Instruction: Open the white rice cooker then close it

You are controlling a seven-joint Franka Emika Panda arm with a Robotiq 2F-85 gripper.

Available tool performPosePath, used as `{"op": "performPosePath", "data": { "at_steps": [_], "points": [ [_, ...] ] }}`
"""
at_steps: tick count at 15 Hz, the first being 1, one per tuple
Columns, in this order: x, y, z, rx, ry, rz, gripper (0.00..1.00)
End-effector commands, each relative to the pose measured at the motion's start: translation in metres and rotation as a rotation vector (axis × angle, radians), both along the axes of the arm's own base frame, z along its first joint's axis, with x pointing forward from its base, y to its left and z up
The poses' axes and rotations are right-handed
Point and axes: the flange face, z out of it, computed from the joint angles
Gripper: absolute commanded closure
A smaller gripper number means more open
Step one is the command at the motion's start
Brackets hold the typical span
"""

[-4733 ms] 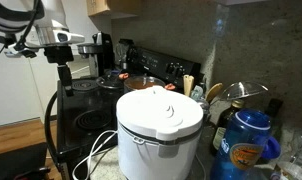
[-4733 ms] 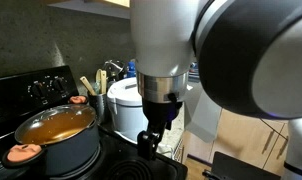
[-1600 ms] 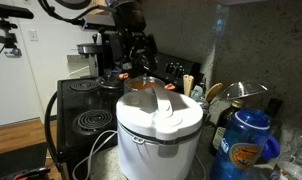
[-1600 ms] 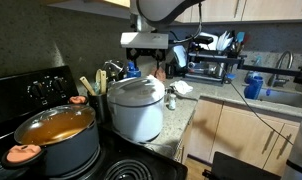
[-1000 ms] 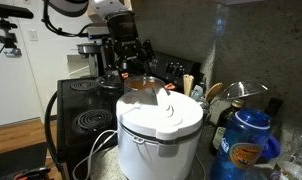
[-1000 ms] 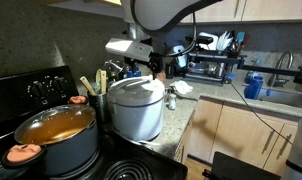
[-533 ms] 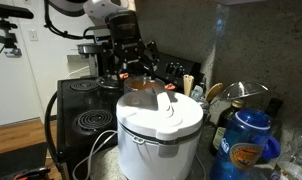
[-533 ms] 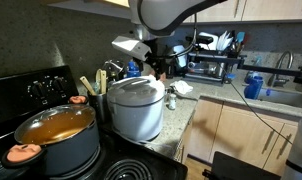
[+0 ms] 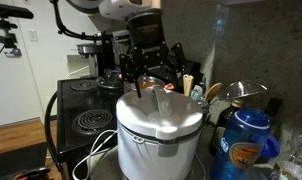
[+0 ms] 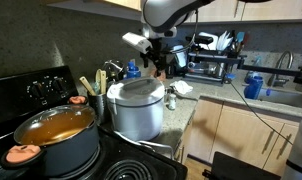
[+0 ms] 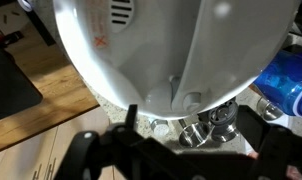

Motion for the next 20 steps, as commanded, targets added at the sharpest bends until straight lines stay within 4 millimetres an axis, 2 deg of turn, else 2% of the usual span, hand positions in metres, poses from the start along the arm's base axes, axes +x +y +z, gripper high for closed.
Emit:
{"op": "performPosePath", "data": {
  "at_steps": [1,4,7,14,20],
  "points": [
    [0.033,0.000,-0.001,0.039,-0.024,-0.015,0.00],
    [0.046,0.009,-0.003,0.053,-0.034,-0.032,0.00],
    [0.051,0.012,-0.003,0.055,-0.052,-0.070,0.00],
    [0.042,0.004,-0.009,0.079,-0.044,-0.146,0.00],
    [0.038,0.007,-0.030,0.119,-0.001,-0.144,0.00]
  ]
}}
